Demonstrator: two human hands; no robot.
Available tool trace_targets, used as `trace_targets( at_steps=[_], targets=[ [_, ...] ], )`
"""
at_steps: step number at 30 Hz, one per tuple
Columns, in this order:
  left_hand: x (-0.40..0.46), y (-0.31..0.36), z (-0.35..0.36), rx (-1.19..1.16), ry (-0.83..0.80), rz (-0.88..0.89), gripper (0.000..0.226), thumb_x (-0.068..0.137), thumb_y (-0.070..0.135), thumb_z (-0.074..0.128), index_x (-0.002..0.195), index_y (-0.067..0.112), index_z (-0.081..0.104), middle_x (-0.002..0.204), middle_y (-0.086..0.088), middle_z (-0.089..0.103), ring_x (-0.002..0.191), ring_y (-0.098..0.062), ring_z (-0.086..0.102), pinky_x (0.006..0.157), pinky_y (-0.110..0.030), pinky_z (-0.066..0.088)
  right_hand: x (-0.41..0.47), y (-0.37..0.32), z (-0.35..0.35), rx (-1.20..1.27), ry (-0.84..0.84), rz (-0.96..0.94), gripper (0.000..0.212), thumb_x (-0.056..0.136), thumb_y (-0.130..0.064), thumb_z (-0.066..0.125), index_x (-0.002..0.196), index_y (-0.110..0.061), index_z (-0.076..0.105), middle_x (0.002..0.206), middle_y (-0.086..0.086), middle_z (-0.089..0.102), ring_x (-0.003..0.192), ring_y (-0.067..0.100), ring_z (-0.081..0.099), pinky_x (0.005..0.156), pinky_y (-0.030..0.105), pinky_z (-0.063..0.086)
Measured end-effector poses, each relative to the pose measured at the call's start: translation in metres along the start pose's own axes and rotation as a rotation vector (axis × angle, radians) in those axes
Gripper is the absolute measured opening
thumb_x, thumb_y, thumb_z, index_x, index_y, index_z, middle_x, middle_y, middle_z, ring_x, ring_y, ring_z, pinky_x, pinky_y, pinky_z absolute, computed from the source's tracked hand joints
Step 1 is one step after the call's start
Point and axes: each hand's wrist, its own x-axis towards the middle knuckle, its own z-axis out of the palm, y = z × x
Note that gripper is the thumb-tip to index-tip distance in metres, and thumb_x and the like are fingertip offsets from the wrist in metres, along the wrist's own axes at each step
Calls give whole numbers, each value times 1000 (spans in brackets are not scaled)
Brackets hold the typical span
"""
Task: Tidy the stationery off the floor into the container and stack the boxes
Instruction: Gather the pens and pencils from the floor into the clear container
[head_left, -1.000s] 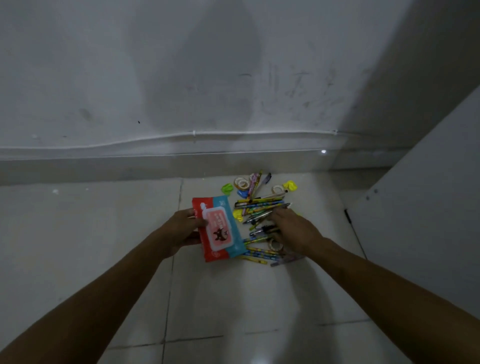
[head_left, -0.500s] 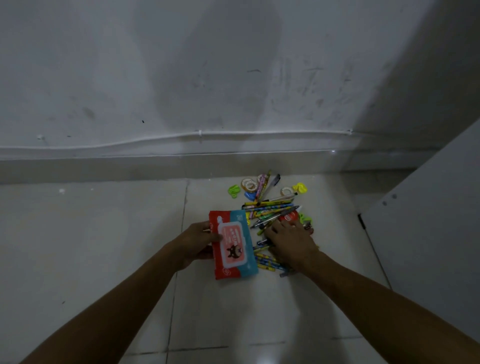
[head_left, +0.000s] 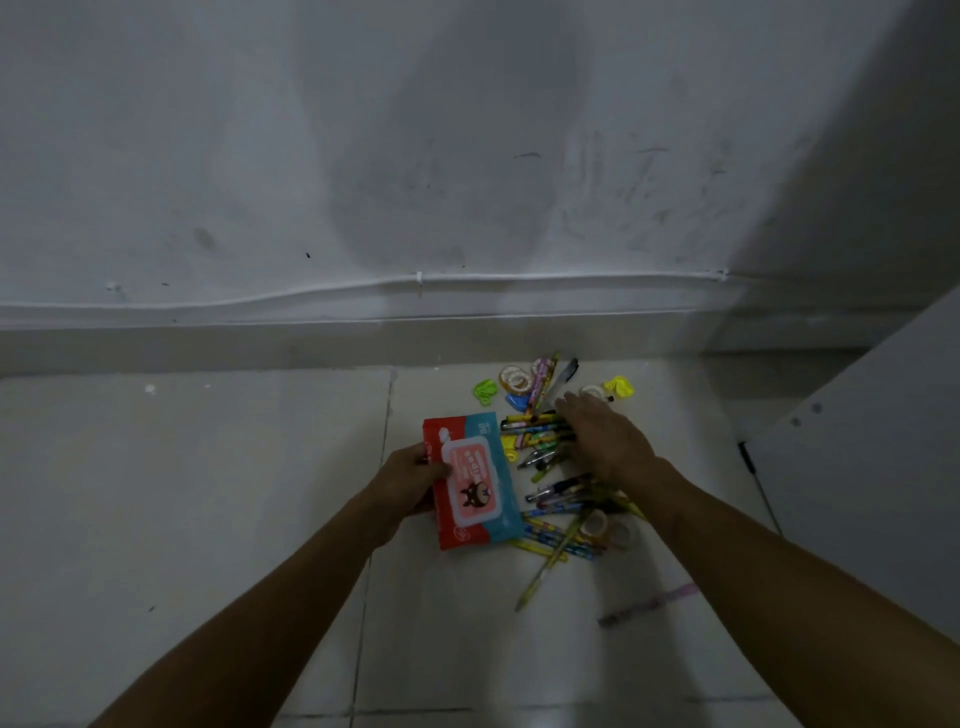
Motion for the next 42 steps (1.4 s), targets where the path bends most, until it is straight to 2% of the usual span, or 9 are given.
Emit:
trace_targets(
  at_steps=[2,6,10,14,29,34,37,39,42],
  targets=[
    [1,0,2,2,-4,-2,27,94,12,51,121,11,56,100,-7,69,87,-18,67,66,-28,54,1,1,4,-54,-56,-10,67,94,-23,50,151,-16,16,160,5,14,146,26,13,114,38,21],
    [1,2,7,1,-17,-13,28,94,11,50,121,11,55,104,-10,68,88,-20,67,66,-28,54,-7,2,10,-162,61,-11,58,88,-27,54,142,-21,32,143,7,35,131,28,31,103,42,31],
    [-2,-1,11,15,-35,-14,28,94,10,50,122,10,55,106,-11,67,86,-19,66,63,-25,53,-11,1,13,-153,66,17,55,84,-36,61,134,-22,40,133,7,41,125,27,37,99,41,34],
    [-4,-3,14,20,-43,-23,29,95,10,50,123,10,54,108,-12,66,88,-21,66,65,-26,54,-14,2,17,-168,131,-71,43,89,-28,53,131,-22,44,132,4,47,123,24,42,96,37,34],
    [-6,-7,11,25,26,43,27,95,14,49,120,12,59,105,-10,70,91,-21,67,70,-29,54,-26,-1,24,-361,89,-109,40,93,-36,44,127,-15,42,122,7,53,110,27,51,94,42,34],
    [-4,-5,-4,-32,125,81,23,96,15,49,117,12,57,102,-11,68,90,-22,67,72,-34,55,-30,3,10,-372,180,-81,40,89,-29,58,122,-7,50,96,10,64,81,27,63,70,35,47],
    [-3,-7,-11,-31,155,82,25,96,15,50,119,8,56,109,-15,66,96,-27,65,80,-38,55,-35,1,4,-76,58,100,49,97,-30,43,139,-8,29,109,14,62,91,32,61,70,36,44],
    [-3,-8,-14,-41,168,81,24,95,14,52,118,8,56,108,-14,66,95,-26,65,74,-33,55,-34,1,0,159,24,204,46,96,-36,44,133,-10,34,109,17,60,90,33,58,67,34,41],
    [0,-13,-17,-36,216,73,19,93,14,55,111,9,55,102,-13,66,87,-23,66,65,-29,54,-41,-7,-3,294,23,178,31,92,-34,50,111,-10,50,104,17,62,90,32,59,70,35,47]
  ],
)
